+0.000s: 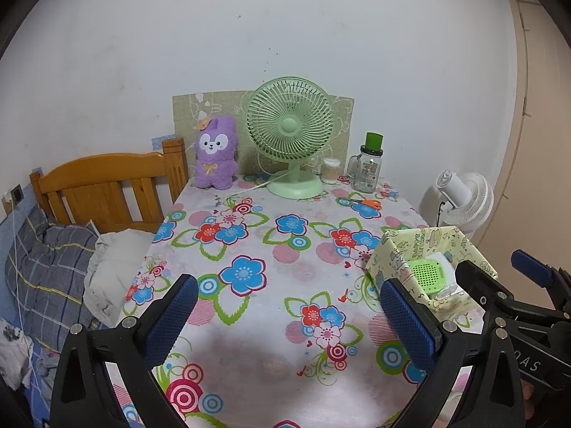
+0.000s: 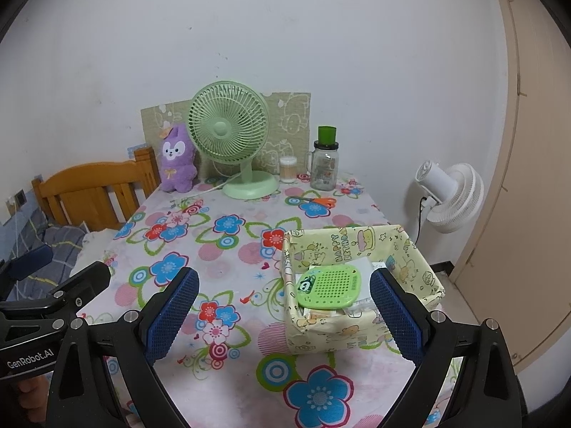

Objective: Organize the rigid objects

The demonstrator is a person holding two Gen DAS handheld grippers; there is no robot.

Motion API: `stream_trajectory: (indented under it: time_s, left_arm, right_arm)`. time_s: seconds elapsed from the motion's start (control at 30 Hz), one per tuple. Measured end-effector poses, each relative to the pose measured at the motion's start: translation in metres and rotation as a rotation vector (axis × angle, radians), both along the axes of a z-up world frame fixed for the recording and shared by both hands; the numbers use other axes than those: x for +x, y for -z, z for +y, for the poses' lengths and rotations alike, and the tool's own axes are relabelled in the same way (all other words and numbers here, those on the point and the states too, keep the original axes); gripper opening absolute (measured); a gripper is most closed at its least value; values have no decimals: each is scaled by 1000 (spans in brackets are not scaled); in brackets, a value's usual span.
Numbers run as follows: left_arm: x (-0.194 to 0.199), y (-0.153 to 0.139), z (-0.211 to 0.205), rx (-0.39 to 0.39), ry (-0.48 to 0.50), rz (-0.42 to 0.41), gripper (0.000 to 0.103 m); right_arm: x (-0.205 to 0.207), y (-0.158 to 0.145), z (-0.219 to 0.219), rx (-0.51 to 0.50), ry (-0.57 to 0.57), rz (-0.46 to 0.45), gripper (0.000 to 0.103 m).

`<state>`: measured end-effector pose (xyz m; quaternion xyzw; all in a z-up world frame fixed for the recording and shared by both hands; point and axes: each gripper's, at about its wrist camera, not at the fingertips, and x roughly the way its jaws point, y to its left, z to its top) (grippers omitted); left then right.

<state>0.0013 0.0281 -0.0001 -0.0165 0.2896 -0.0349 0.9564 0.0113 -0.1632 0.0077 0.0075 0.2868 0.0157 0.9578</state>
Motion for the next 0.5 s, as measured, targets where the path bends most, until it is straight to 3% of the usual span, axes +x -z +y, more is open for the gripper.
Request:
stream_trajectory:
  time_s: [0.5]
  left_arm:
    - [-4,-3,-3,12,-7,-15,103]
  right_arm:
    - [-6,-2,0,-2,6,-13,98]
